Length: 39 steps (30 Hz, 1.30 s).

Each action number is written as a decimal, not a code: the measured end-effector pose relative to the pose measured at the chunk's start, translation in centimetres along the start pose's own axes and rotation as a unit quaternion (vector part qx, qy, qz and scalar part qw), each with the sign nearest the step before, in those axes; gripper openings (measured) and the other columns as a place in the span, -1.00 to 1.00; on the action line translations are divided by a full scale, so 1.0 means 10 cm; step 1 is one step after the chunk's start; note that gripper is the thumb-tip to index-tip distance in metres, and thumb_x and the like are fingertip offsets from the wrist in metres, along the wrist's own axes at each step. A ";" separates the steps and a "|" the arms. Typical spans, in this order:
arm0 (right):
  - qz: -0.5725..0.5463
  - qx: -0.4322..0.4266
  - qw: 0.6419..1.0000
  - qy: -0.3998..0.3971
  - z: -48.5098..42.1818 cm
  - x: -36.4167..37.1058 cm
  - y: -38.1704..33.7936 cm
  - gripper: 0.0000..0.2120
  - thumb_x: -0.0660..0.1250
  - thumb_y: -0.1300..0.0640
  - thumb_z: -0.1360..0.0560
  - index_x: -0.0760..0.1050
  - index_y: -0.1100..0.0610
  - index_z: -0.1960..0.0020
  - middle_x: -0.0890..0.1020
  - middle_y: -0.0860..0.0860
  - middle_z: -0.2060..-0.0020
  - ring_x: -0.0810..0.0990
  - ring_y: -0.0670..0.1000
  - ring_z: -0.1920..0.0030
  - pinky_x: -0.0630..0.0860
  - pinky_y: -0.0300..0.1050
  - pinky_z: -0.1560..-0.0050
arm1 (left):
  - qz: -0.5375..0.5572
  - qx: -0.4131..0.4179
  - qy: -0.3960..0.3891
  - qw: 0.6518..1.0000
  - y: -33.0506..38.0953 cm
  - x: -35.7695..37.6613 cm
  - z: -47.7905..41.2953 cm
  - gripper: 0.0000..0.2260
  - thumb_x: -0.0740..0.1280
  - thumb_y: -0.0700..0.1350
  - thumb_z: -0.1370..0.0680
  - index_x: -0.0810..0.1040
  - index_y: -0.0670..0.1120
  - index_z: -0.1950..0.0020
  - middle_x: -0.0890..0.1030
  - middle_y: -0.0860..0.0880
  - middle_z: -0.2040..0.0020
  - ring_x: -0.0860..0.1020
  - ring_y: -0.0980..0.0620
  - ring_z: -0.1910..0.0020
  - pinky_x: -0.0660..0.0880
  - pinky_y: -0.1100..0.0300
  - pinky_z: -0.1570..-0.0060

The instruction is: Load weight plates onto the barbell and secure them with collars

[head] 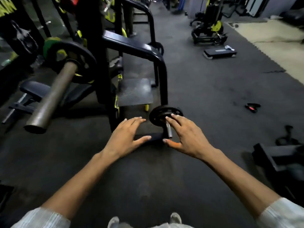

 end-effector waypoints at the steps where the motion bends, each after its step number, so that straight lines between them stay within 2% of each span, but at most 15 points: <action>1: 0.000 0.007 1.000 -0.011 0.06 0.05 0.18 -0.17 0.18 -0.43 -0.50 0.32 0.07 -0.59 0.42 0.14 -0.54 0.41 0.17 -0.52 0.38 0.08 -0.50 | 0.000 -0.004 -0.016 1.000 0.07 0.17 -0.09 -0.26 0.16 0.43 -0.49 0.44 -0.04 -0.50 0.51 -0.04 -0.48 0.44 -0.01 -0.49 0.25 -0.07 -0.56; 10: -0.004 0.041 0.995 -0.094 -0.13 0.59 1.33 -0.20 0.33 -0.33 -0.50 0.34 0.14 -0.56 0.45 0.17 -0.50 0.43 0.20 -0.51 0.38 0.11 -0.49 | 0.030 -0.051 -0.146 0.988 0.03 1.40 -1.01 -0.23 0.14 0.46 -0.46 0.47 -0.05 -0.46 0.55 -0.01 -0.43 0.48 -0.01 -0.44 0.29 -0.13 -0.51; 15: 0.020 0.040 0.987 -0.156 -0.65 1.13 1.82 -0.20 0.32 -0.33 -0.48 0.35 0.16 -0.54 0.44 0.22 -0.50 0.43 0.26 -0.49 0.40 0.19 -0.48 | 0.054 -0.081 -0.197 0.976 -0.28 1.95 -1.67 -0.19 0.12 0.46 -0.43 0.45 -0.07 -0.48 0.53 -0.03 -0.44 0.47 -0.02 -0.44 0.30 -0.05 -0.48; 18: 0.014 0.052 0.979 -0.198 -0.95 1.44 2.08 -0.19 0.31 -0.34 -0.48 0.33 0.15 -0.55 0.42 0.22 -0.51 0.41 0.26 -0.51 0.36 0.18 -0.50 | 0.090 -0.127 -0.217 0.964 -0.58 2.25 -2.05 -0.22 0.21 0.42 -0.44 0.45 -0.08 -0.49 0.53 -0.08 -0.43 0.49 -0.06 -0.42 0.39 0.02 -0.43; 20: 0.009 0.052 0.974 -0.221 -1.17 1.62 2.25 -0.20 0.31 -0.32 -0.50 0.31 0.16 -0.56 0.41 0.22 -0.52 0.39 0.26 -0.52 0.35 0.18 -0.51 | 0.106 -0.163 -0.229 0.954 -0.78 2.44 -2.26 -0.33 0.35 0.28 -0.53 0.42 -0.10 -0.51 0.51 -0.11 -0.45 0.47 -0.09 -0.44 0.38 0.04 -0.41; 24: -0.020 0.068 0.964 -0.256 -1.58 2.01 2.53 -0.21 0.32 -0.28 -0.53 0.26 0.16 -0.58 0.39 0.19 -0.53 0.39 0.24 -0.51 0.36 0.15 -0.49 | 0.136 -0.219 -0.224 0.940 -1.09 2.83 -2.59 -0.39 0.41 0.12 -0.58 0.37 -0.13 -0.54 0.45 -0.15 -0.49 0.42 -0.11 -0.48 0.34 0.09 -0.41; 28: -0.046 0.093 0.958 -0.267 -1.90 2.37 2.73 -0.21 0.33 -0.22 -0.56 0.19 0.18 -0.61 0.35 0.20 -0.56 0.40 0.25 -0.49 0.41 0.16 -0.45 | 0.153 -0.250 -0.239 0.926 -1.33 3.20 -2.75 -0.29 0.41 0.12 -0.58 0.23 -0.10 -0.63 0.33 -0.13 -0.59 0.33 -0.10 -0.55 0.30 0.07 -0.48; 30: -0.061 0.097 0.954 -0.278 -2.19 2.81 2.92 -0.22 0.34 -0.17 -0.57 0.17 0.20 -0.62 0.34 0.20 -0.55 0.42 0.26 -0.47 0.44 0.17 -0.41 | 0.166 -0.281 -0.236 0.915 -1.63 3.63 -2.90 -0.24 0.42 0.12 -0.57 0.17 -0.09 -0.65 0.29 -0.13 -0.61 0.31 -0.10 -0.57 0.30 0.06 -0.50; 32: -0.071 0.112 0.956 -0.261 -2.28 2.78 2.96 -0.21 0.36 -0.13 -0.57 0.15 0.20 -0.62 0.34 0.20 -0.54 0.42 0.27 -0.46 0.46 0.19 -0.38 | 0.173 -0.281 -0.229 0.916 -1.60 3.64 -2.95 -0.22 0.44 0.08 -0.56 0.14 -0.10 -0.66 0.27 -0.14 -0.62 0.30 -0.10 -0.58 0.29 0.06 -0.51; 34: -0.070 0.121 0.958 -0.252 -2.40 2.99 3.05 -0.21 0.40 -0.10 -0.56 0.15 0.21 -0.62 0.36 0.20 -0.48 0.48 0.29 -0.38 0.52 0.22 -0.29 | 0.183 -0.292 -0.215 0.914 -1.72 3.87 -3.05 -0.21 0.46 0.04 -0.56 0.14 -0.12 -0.66 0.27 -0.15 -0.62 0.29 -0.11 -0.58 0.27 0.07 -0.52; 37: -0.059 0.121 0.964 -0.230 -2.44 3.24 3.11 -0.25 0.48 -0.01 -0.51 0.23 0.19 -0.56 0.40 0.18 -0.31 0.57 0.30 -0.16 0.61 0.24 -0.06 | 0.200 -0.314 -0.181 0.910 -1.83 4.14 -3.10 -0.24 0.48 -0.02 -0.54 0.17 -0.11 -0.64 0.33 -0.15 -0.59 0.34 -0.11 -0.55 0.28 0.11 -0.48; 39: -0.057 0.125 0.969 -0.206 -2.43 3.31 3.11 -0.25 0.52 0.06 -0.47 0.25 0.20 -0.54 0.41 0.18 -0.26 0.56 0.28 -0.13 0.61 0.23 -0.04 | 0.206 -0.326 -0.154 0.910 -1.88 4.21 -3.11 -0.29 0.47 -0.06 -0.52 0.22 -0.07 -0.60 0.42 -0.15 -0.52 0.42 -0.12 -0.47 0.36 0.09 -0.40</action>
Point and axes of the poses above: each hand's wrist, its own z-axis away from the middle knuckle, its own x-axis out of the palm, y = z × x, the point moved 5 cm from there along -z, towards the middle knuckle
